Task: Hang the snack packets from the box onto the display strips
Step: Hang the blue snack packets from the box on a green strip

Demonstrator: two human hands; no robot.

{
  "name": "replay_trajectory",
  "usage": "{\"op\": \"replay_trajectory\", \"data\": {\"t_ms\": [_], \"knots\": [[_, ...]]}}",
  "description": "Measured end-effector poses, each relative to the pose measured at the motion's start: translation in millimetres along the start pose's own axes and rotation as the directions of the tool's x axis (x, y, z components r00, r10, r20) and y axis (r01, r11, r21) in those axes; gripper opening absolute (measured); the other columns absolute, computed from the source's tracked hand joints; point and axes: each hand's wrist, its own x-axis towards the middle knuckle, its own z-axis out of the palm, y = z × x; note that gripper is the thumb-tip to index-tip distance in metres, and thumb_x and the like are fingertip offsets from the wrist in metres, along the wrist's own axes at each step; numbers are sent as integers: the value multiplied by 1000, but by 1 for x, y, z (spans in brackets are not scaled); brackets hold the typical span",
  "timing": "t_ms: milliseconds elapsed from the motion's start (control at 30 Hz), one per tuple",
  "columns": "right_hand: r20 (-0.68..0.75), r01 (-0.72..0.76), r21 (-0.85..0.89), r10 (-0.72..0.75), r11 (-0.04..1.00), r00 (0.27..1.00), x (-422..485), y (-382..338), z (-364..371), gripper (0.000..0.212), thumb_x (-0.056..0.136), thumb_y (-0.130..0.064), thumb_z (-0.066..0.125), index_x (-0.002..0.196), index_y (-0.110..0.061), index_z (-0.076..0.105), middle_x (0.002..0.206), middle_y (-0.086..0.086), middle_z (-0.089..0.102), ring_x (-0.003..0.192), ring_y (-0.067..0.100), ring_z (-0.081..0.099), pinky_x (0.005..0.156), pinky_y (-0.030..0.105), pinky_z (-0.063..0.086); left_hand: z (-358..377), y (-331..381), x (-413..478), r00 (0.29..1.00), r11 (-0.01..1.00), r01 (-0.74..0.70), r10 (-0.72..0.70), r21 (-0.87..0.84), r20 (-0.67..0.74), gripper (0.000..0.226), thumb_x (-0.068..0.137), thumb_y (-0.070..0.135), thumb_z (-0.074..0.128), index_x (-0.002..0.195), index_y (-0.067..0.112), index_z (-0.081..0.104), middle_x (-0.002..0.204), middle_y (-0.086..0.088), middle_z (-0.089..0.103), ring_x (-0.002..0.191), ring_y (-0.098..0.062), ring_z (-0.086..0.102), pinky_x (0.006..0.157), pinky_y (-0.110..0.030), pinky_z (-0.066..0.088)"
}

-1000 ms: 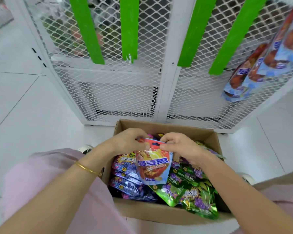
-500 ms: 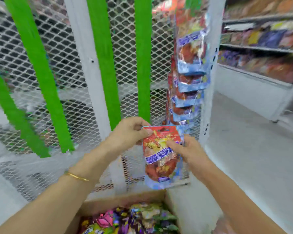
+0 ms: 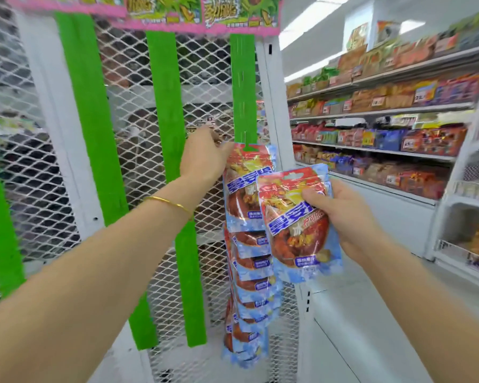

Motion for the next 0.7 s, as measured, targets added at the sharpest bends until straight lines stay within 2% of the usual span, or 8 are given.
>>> {"op": "replay_trajectory", "data": {"t_ms": [100, 200, 300, 400, 433, 533, 600, 700], "knots": [[11, -2, 65, 1, 998, 1000, 10, 0, 7, 16, 87, -5, 58, 100, -13, 62, 79, 4, 73, 65, 15, 69, 63, 30, 59, 7, 1, 6, 1000, 1000, 10, -10, -5, 11, 26, 83, 28, 67, 96, 7, 62, 100, -11, 64, 88, -24, 58, 69, -29, 41], [3, -24, 127, 24, 992, 1000, 17, -1, 13, 12, 88, -2, 56, 98, -9, 60, 71, 5, 71, 55, 13, 67, 53, 25, 57, 11, 6, 6, 1000, 999, 21, -21, -33, -12, 20, 82, 20, 67, 74, 16, 50, 81, -4, 59, 75, -23, 57, 60, -25, 37], [-20, -43, 129, 46, 991, 999, 23, -1, 17, 14, 88, -4, 57, 101, -6, 59, 74, 7, 69, 53, 13, 66, 54, 27, 57, 14, 9, 2, 999, 995, 42, -44, -92, -21, 16, 88, 13, 60, 80, 12, 46, 68, 7, 44, 46, -5, 44, 37, -12, 33], [-34, -46, 122, 50, 991, 998, 28, -1, 18, 13, 87, -5, 58, 101, -7, 60, 75, 7, 70, 55, 14, 66, 57, 28, 57, 12, 8, 1, 998, 990, 52, -54, -128, -13, 16, 90, 12, 58, 83, 8, 44, 70, 6, 42, 48, -6, 42, 34, -14, 35], [-35, -47, 119, 52, 992, 998, 29, -1, 18, 11, 87, -6, 58, 98, -8, 60, 74, 6, 70, 56, 14, 66, 58, 29, 57, 12, 4, 5, 998, 991, 51, -53, -125, -17, 19, 90, 13, 58, 79, 10, 43, 70, 5, 43, 54, -9, 44, 35, -17, 34], [-34, -30, 130, 35, 991, 999, 33, -8, 19, 8, 88, -5, 57, 87, -12, 60, 72, 4, 69, 54, 13, 66, 56, 28, 57, 10, -2, 10, 998, 994, 54, -55, -100, -6, 30, 87, 17, 62, 68, 18, 39, 71, 1, 49, 73, -21, 51, 57, -29, 42], [-46, 2, 118, 4, 993, 999, 39, -14, 21, 10, 89, -5, 56, 85, -14, 59, 76, 5, 68, 56, 14, 65, 58, 28, 57, 9, -2, 11, 998, 991, 63, -62, -116, 16, 23, 87, 19, 62, 74, 17, 43, 77, -2, 53, 79, -23, 54, 68, -35, 46], [-77, 49, 91, -42, 995, 996, 53, -28, 27, 9, 90, -7, 56, 84, -14, 58, 83, 7, 67, 68, 20, 63, 72, 38, 55, 5, 1, 16, 999, 988, 22, -16, -152, 40, 15, 87, 20, 62, 95, 14, 51, 93, -4, 60, 86, -20, 58, 77, -35, 50]]}}
